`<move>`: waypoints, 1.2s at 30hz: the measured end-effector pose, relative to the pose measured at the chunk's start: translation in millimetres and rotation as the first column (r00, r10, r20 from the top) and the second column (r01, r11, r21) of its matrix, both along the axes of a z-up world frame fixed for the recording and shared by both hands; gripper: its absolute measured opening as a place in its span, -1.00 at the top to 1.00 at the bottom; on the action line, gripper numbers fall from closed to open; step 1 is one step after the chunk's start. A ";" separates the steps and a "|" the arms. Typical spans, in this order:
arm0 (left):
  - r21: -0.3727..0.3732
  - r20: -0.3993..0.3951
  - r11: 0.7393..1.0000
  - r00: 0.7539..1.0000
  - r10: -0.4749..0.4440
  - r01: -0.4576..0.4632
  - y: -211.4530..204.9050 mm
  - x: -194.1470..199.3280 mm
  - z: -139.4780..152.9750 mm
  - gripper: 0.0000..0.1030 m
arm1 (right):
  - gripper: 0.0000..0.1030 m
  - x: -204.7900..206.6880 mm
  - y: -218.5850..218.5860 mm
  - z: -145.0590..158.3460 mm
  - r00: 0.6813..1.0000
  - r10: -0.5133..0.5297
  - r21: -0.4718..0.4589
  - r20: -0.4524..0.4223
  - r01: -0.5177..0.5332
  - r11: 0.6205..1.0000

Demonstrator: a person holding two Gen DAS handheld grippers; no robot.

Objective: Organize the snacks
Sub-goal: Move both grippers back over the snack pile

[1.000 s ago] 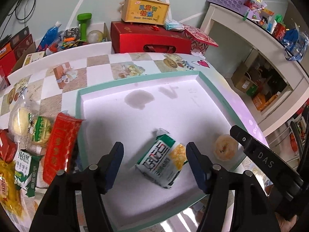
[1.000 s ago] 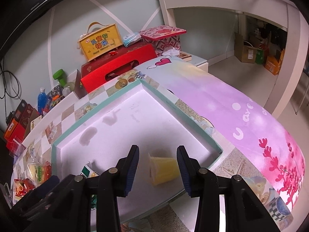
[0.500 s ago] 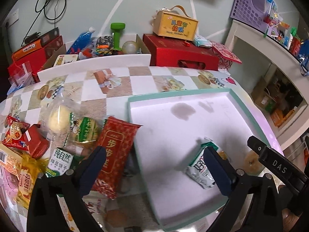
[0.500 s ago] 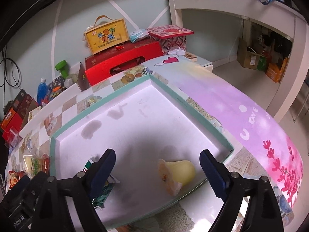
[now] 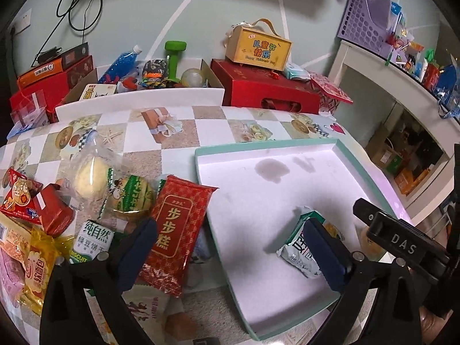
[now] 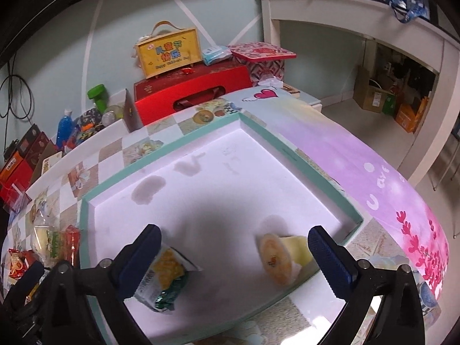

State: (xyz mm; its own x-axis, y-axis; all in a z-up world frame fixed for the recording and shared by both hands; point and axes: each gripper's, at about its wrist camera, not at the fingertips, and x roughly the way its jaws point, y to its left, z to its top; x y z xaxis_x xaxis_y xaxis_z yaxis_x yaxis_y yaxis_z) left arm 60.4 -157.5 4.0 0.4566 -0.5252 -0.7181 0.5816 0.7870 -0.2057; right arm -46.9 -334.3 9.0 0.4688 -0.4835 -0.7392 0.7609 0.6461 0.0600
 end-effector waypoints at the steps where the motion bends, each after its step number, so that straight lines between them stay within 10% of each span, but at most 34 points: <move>1: -0.007 -0.005 1.000 1.000 -0.005 0.005 2.7 0.5 0.5 -0.96 | -1.00 1.7 2.9 1.3 1.000 0.003 -0.006 0.003 -0.003 1.000; 18: 0.050 0.049 0.998 0.999 0.020 -0.022 83.6 10.0 20.7 -0.96 | -1.00 12.9 59.7 46.7 0.982 0.124 -0.060 0.142 -0.116 0.991; 36: -0.017 -0.102 0.975 0.970 0.220 -0.223 186.5 43.9 -2.0 -0.95 | -1.00 61.4 147.5 17.4 0.921 0.387 0.017 0.051 -0.388 0.922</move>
